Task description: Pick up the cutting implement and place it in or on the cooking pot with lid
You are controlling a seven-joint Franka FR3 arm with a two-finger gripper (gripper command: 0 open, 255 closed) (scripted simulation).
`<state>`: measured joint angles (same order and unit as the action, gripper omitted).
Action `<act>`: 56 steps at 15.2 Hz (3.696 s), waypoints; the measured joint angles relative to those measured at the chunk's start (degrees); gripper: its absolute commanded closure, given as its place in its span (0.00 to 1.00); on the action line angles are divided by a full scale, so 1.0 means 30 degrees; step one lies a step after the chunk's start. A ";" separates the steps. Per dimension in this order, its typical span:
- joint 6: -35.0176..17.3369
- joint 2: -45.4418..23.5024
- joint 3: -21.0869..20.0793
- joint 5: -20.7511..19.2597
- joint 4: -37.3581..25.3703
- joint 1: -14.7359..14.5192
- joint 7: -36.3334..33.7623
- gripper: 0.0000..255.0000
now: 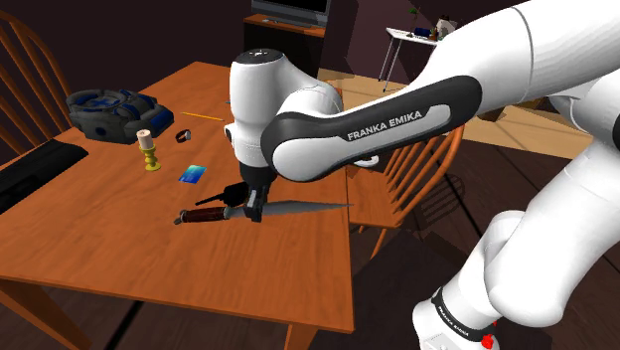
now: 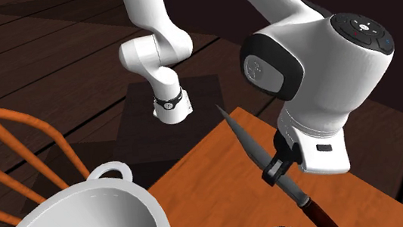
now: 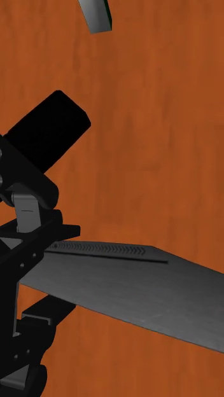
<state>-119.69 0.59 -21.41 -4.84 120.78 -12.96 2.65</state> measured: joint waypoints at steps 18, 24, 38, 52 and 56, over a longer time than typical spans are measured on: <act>0.4477 0.1123 0.0085 0.0576 -0.3454 0.0036 0.0648 1.00; 0.5865 0.1224 0.0109 0.0629 -0.4758 0.0052 0.0776 1.00; 0.5447 0.1985 0.3503 0.0552 -0.3976 0.2730 0.6796 1.00; 0.5349 -0.0690 0.6661 0.0303 -0.6940 0.5535 1.2702 1.00; 0.5605 -0.2136 0.7507 0.0429 -0.8768 0.6484 1.4525 1.00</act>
<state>-102.88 -5.82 1.11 -3.55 94.48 6.49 46.22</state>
